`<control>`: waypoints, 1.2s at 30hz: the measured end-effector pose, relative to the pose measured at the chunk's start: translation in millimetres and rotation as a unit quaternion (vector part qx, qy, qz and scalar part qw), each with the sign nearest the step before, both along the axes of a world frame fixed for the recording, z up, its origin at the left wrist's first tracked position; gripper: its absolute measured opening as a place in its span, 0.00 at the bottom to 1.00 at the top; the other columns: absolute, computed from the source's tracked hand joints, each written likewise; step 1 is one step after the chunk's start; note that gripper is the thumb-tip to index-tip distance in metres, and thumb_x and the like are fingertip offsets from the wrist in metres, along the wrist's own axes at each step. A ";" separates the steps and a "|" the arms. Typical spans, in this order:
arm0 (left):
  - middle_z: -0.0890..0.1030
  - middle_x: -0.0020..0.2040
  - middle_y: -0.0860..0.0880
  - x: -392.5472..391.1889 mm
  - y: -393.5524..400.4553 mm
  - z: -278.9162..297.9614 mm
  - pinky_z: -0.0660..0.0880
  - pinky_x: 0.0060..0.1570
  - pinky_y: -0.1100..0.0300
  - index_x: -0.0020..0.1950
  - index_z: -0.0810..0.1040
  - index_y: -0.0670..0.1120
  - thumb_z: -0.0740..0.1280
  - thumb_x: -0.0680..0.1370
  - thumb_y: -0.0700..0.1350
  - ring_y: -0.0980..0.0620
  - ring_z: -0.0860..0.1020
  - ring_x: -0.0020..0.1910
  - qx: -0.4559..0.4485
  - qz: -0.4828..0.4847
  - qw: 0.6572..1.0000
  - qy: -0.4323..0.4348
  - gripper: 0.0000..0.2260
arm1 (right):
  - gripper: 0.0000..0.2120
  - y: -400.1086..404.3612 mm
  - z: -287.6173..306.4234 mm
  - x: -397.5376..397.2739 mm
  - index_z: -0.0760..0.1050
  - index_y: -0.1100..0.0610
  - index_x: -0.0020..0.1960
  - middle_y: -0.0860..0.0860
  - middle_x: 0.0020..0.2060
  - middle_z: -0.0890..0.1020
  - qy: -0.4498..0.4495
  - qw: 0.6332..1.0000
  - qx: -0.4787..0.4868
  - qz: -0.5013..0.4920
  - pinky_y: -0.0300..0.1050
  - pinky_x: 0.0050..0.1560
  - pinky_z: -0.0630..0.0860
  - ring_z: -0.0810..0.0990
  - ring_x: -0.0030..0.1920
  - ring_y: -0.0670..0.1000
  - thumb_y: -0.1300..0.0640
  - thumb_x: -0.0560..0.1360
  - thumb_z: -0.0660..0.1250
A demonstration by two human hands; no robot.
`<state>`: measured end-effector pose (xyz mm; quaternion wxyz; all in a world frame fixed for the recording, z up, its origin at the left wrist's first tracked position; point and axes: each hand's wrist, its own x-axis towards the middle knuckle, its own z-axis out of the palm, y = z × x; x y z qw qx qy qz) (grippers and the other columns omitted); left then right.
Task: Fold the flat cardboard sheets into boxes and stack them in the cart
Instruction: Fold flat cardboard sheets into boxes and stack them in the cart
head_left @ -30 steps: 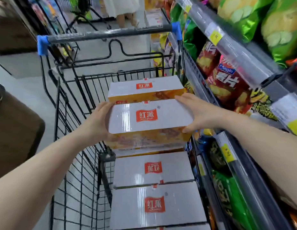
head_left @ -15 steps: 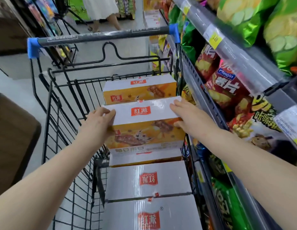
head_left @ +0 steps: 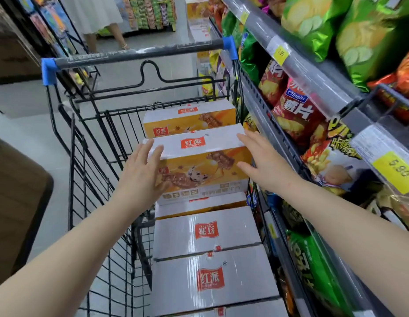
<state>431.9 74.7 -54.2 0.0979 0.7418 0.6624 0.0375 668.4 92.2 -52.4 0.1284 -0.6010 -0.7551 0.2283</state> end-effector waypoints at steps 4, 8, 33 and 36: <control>0.62 0.71 0.45 2.8 -32.7 15.3 0.54 0.69 0.56 0.71 0.62 0.44 0.67 0.74 0.46 0.46 0.57 0.70 0.061 -0.028 0.993 -0.099 0.27 | 0.26 -39.4 17.0 -4.2 0.55 0.52 0.74 0.47 0.75 0.55 0.037 0.999 -0.009 -0.021 0.43 0.72 0.52 0.52 0.75 0.47 0.55 0.78 0.60; 0.64 0.70 0.48 -2.0 -69.9 18.6 0.54 0.65 0.62 0.69 0.65 0.46 0.65 0.75 0.46 0.48 0.59 0.68 0.030 -0.079 0.986 -0.143 0.23 | 0.26 -92.4 24.8 -12.2 0.56 0.51 0.74 0.46 0.74 0.56 0.030 0.997 -0.040 -0.053 0.42 0.69 0.59 0.59 0.72 0.48 0.54 0.78 0.60; 0.75 0.60 0.48 43.5 -337.3 32.7 0.65 0.55 0.62 0.61 0.74 0.47 0.69 0.72 0.48 0.52 0.72 0.59 -0.132 -0.558 0.805 -0.151 0.18 | 0.20 -585.3 42.4 -89.1 0.69 0.52 0.66 0.47 0.64 0.73 0.065 0.846 -0.010 -0.529 0.31 0.58 0.62 0.71 0.64 0.45 0.54 0.75 0.65; 0.73 0.63 0.50 76.2 -390.7 38.0 0.65 0.56 0.62 0.63 0.72 0.49 0.67 0.74 0.46 0.53 0.69 0.63 -0.140 -0.636 0.746 -0.138 0.18 | 0.20 -653.8 45.9 -100.8 0.69 0.53 0.66 0.47 0.64 0.73 0.056 0.795 -0.002 -0.604 0.30 0.57 0.62 0.70 0.64 0.45 0.54 0.75 0.65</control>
